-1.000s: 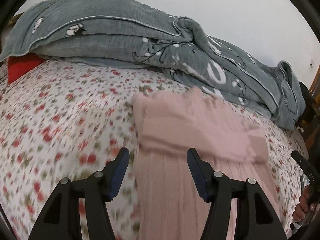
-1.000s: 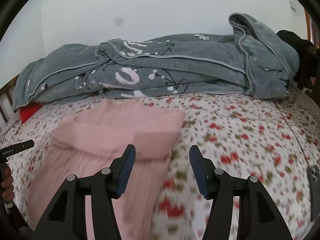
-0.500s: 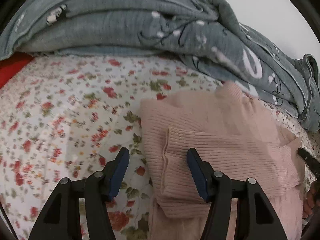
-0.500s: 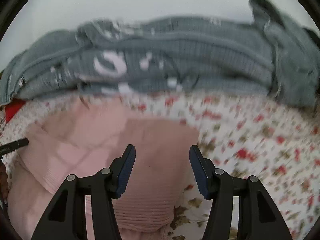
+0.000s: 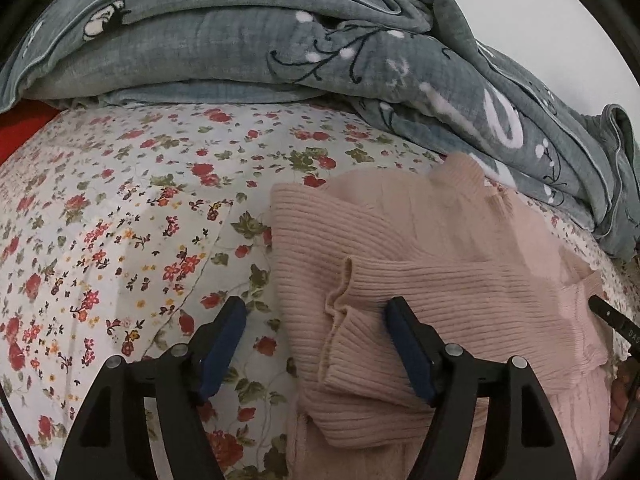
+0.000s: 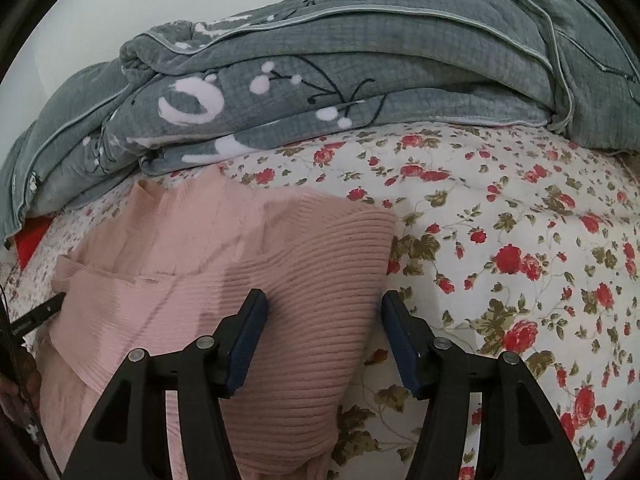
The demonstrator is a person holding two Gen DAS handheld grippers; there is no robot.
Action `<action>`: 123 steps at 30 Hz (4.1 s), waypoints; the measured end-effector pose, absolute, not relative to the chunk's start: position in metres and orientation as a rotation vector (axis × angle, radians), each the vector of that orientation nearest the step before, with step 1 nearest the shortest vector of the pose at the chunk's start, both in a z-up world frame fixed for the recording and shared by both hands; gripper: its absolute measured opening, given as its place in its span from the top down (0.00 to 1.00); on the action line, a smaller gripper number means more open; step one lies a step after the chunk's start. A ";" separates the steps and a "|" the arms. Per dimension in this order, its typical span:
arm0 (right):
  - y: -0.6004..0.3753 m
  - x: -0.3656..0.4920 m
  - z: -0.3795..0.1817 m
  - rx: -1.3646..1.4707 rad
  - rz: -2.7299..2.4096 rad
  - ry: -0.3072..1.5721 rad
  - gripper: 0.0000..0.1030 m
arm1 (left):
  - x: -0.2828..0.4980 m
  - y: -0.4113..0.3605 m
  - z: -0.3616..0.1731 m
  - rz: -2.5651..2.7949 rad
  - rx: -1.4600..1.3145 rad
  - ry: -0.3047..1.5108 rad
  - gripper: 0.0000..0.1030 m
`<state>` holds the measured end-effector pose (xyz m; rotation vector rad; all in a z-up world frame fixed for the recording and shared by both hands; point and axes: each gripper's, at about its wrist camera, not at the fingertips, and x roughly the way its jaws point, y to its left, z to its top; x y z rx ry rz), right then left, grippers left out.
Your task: Fold small clothes
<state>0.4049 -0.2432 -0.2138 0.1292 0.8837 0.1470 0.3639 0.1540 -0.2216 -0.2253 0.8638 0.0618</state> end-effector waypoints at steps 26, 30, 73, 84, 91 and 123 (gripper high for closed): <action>-0.259 0.401 -0.211 0.202 0.103 0.842 0.61 | 0.360 0.154 -0.220 0.051 -0.239 0.853 0.29; -0.258 0.400 -0.211 0.190 0.099 0.839 0.65 | 0.360 0.153 -0.220 0.052 -0.239 0.852 0.29; -0.262 0.403 -0.211 0.202 0.061 0.851 0.78 | 0.349 0.155 -0.214 0.094 -0.237 0.825 0.27; -0.261 0.394 -0.200 0.182 0.082 0.827 0.74 | 0.335 0.152 -0.210 0.109 -0.206 0.812 0.27; -0.249 0.333 -0.169 0.023 0.065 0.754 0.54 | 0.318 0.139 -0.200 0.085 -0.140 0.788 0.27; -0.232 0.056 -0.187 0.058 0.230 0.871 0.46 | 0.048 0.146 -0.206 0.015 -0.264 0.865 0.29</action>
